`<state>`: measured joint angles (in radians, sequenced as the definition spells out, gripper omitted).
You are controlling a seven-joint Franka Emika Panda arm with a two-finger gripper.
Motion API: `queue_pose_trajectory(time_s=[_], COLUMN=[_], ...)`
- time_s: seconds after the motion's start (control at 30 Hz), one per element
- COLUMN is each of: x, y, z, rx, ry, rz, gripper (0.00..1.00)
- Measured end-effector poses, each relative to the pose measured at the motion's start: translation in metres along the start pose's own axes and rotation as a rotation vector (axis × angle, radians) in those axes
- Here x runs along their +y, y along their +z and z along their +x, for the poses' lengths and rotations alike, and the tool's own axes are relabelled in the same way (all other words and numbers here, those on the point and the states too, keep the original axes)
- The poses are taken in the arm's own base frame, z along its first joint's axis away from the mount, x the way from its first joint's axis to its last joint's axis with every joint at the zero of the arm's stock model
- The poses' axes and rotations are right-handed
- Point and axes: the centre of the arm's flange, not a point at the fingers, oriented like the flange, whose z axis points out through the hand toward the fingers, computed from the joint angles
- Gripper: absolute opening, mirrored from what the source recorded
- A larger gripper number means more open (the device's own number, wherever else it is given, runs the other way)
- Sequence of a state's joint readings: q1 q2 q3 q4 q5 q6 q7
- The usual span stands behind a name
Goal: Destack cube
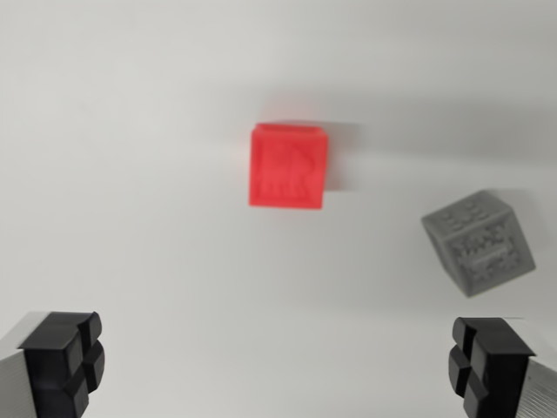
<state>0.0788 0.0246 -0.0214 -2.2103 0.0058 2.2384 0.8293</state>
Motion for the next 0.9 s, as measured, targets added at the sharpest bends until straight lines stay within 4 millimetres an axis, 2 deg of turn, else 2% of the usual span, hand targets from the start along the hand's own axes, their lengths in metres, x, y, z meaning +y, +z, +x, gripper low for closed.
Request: queue_pose_trajectory(time_s=[0.57,0.9], x=[0.0,-0.001], y=[-0.039,-0.044], z=[0.0,0.0], rx=[-0.001,-0.002], ry=[0.0,0.0], rz=[0.0,-0.001], gripper=[1.0,1.0])
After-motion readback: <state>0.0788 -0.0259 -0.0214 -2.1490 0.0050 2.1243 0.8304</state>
